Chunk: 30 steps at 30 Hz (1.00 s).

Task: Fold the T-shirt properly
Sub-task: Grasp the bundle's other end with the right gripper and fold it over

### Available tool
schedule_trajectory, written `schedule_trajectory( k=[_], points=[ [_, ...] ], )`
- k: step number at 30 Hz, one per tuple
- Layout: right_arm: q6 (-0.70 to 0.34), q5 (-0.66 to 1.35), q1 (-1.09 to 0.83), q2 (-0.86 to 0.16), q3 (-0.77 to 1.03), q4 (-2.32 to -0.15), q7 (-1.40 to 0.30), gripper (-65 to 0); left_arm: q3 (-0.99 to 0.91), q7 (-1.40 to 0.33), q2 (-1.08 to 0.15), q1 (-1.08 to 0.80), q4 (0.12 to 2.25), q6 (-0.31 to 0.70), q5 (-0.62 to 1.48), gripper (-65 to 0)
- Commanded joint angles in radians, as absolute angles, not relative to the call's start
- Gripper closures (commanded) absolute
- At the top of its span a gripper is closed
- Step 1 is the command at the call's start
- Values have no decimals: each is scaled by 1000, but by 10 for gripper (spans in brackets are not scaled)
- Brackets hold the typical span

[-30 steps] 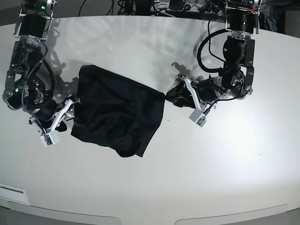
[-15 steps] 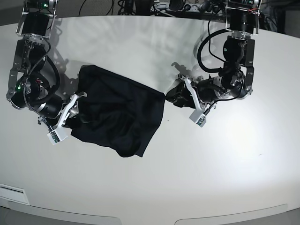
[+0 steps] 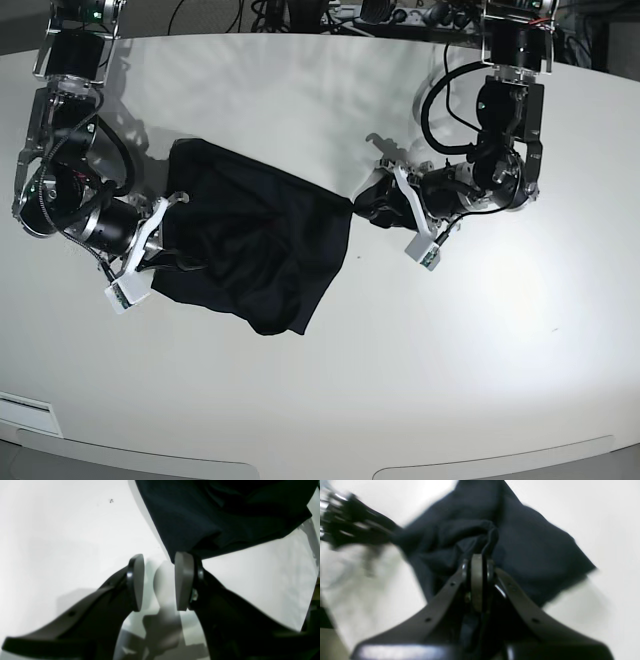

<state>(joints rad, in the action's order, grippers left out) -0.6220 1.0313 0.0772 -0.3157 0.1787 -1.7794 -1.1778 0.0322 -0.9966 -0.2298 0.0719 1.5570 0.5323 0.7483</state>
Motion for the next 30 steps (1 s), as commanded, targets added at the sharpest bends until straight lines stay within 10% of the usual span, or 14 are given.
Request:
schedule_trajectory(
  k=[1,19,24,30],
  points=[
    [-626,1094,97,-327,185,-1806,-1164,0,30,-1005,-235,80,1567,532,754,-221],
    [-698,1101,97,-29,-69,-1813,-1166,0,30,-1003,-236,80,1567,532,776,-221],
    [-698,1086,167,2,-236,-1813,-1203,-392,30,-1003,-236,81,1567,533,776,-221],
    [-698,1196,281,1,-289,-1839,-1344,-435,30,-1003,-237,80,1567,574,757,-221]
  ],
)
